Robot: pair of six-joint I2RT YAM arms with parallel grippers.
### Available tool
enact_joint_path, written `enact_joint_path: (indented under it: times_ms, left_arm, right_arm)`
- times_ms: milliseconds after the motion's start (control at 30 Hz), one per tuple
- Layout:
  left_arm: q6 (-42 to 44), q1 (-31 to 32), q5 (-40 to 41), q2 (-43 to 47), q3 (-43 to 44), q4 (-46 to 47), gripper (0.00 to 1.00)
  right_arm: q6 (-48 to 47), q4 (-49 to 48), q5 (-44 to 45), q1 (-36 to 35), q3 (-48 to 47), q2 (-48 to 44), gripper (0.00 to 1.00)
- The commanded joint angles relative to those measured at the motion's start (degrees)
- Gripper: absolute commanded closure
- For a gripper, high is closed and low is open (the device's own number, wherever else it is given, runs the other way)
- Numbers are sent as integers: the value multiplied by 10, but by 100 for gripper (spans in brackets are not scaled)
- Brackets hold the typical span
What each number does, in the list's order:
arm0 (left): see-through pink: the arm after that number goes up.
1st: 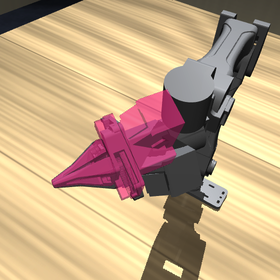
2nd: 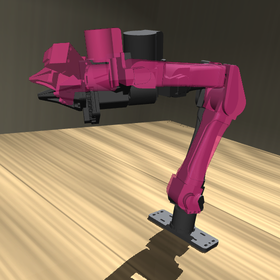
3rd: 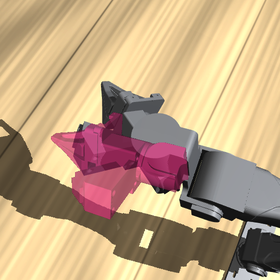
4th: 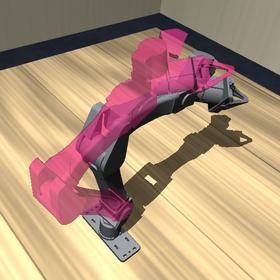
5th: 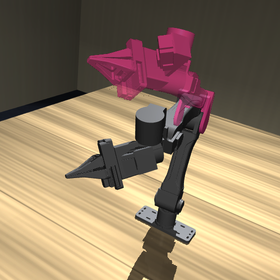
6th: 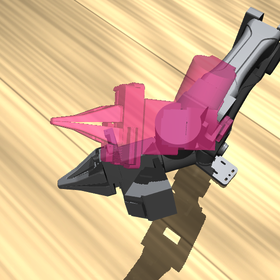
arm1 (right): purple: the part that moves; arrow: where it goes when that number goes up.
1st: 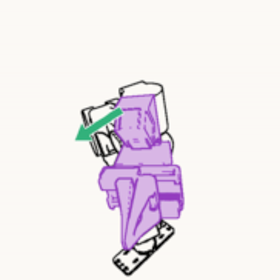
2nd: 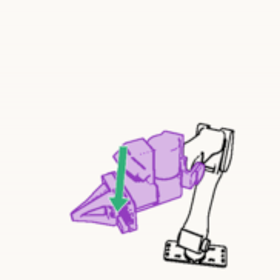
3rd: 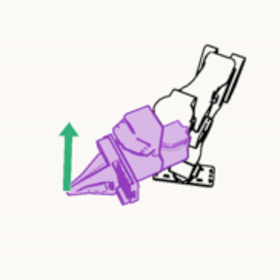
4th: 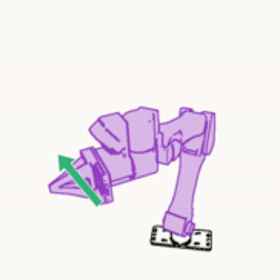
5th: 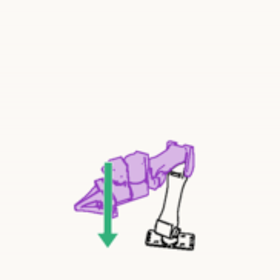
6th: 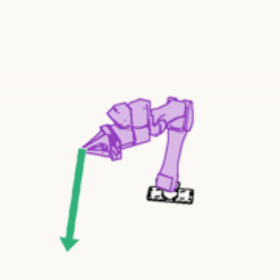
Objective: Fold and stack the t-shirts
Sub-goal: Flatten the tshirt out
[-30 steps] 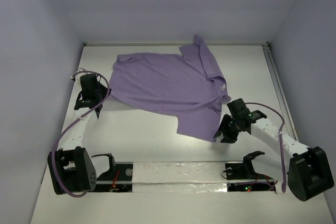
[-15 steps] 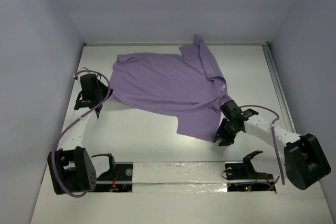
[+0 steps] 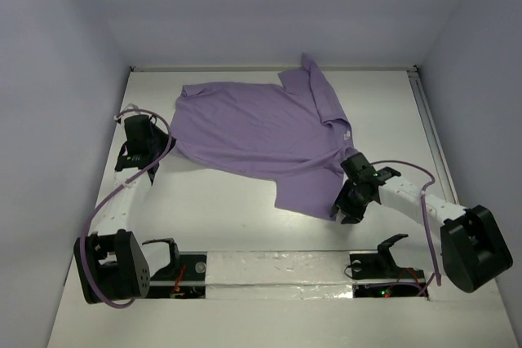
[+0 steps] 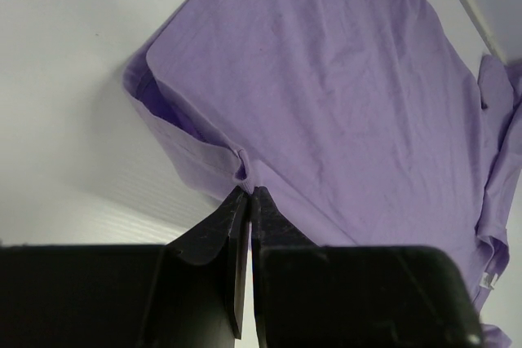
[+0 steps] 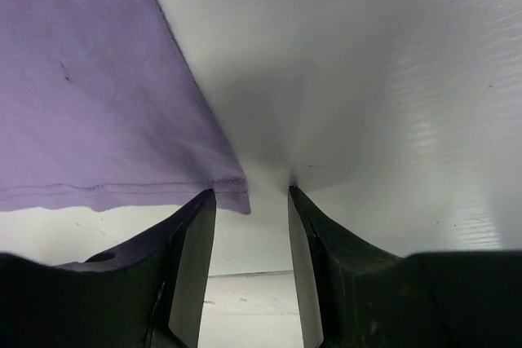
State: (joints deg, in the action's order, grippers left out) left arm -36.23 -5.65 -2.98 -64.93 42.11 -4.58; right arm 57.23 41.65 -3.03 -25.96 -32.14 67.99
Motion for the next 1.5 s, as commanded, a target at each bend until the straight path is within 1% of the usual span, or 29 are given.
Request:
enact_joint_path:
  times_ms: [0, 100, 133, 167, 200, 267, 300, 367, 400, 500, 600, 700, 733, 767, 900, 933, 967, 1000, 1067, 1133, 1200, 1233, 1267, 1300, 1333, 1367, 1400, 1433, 1467]
  left_arm:
    - [5, -2, -6, 17, 3, 5, 100]
    - [6, -2, -9, 17, 1, 7, 100]
    - [6, -2, -9, 19, -1, 7, 100]
    - [6, -2, -9, 19, -2, 9, 100]
    - [5, -2, -10, 19, -3, 10, 100]
    - [2, -2, -14, 19, -5, 16, 100]
    - [-1, -2, -15, 19, -5, 18, 100]
    - [-2, -2, -19, 18, -8, 21, 100]
    - [-2, -2, -20, 18, -8, 21, 100]
    - [0, -2, -25, 17, -8, 22, 100]
    - [2, -2, -33, 17, -11, 24, 100]
    - [3, -2, -37, 16, -16, 25, 100]
    - [4, -2, -37, 15, -17, 25, 100]
    - [6, -2, -37, 14, -17, 25, 100]
    - [9, -2, -36, 13, -14, 25, 100]
    - [10, -2, -38, 12, -14, 26, 100]
    - [10, -2, -37, 12, -12, 25, 100]
    - [12, -2, -37, 12, -12, 23, 100]
    - [14, -2, -37, 13, -10, 21, 100]
    - [19, -2, -40, 16, -8, 19, 100]
    - [19, -2, -48, 20, 3, 20, 100]
    - [13, -2, -60, 21, 10, 20, 100]
    - [7, -2, -67, 21, 39, 18, 100]
    - [2, -2, -76, 21, 61, 14, 100]
    - [-3, 7, -80, 23, 86, 2, 100]
    - [-6, 14, -76, 24, 149, -7, 100]
    - [-4, 28, -70, 23, 188, -20, 100]
    - [-3, 34, -57, 22, 228, -48, 100]
    - [-2, 34, -51, 23, 310, -60, 100]
  right_arm:
    - [2, -10, 27, -9, -12, 28, 53]
    - [-4, -7, 27, -9, -18, 36, 61]
    - [-1, -2, 27, -9, -19, 40, 66]
    - [0, -1, 27, -9, -20, 47, 67]
    - [1, 0, 27, -9, -23, 52, 72]
    - [-3, 6, 27, -9, -35, 65, 74]
    - [-5, 5, 22, -9, -38, 79, 74]
    - [0, -2, 14, -9, -49, 92, 70]
    - [1, -3, 10, -9, -51, 99, 62]
    - [9, -3, 22, -9, -57, 101, 57]
    - [13, -3, 23, -9, -62, 107, 56]
    - [14, -3, 27, -9, -65, 111, 66]
    - [14, -3, 27, -9, -65, 109, 76]
    - [15, -3, 27, -9, -65, 109, 79]
    - [13, -8, 30, -9, -63, 102, 83]
    - [11, -10, 42, -9, -64, 102, 86]
    - [10, -10, 43, -9, -64, 103, 95]
    - [11, -8, 48, -9, -64, 104, 100]
    - [0, -9, 64, -9, -70, 95, 100]
    - [-17, -1, 88, -9, -84, 47, 100]
    - [-54, 22, 138, -9, -138, 2, 100]
    - [-69, 56, 159, -9, -166, -40, 100]
    - [-102, 74, 180, -9, -199, -57, 100]
    - [-118, 93, 216, -9, -276, -71, 100]
    - [-134, 128, 233, -9, -320, -83, 100]
    - [-165, 143, 251, -9, -367, -96, 100]
    - [-182, 160, 284, -9, -473, -96, 100]
    - [-199, 189, 297, -9, -531, -91, 100]
    - [-234, 200, 310, -9, -588, -76, 100]
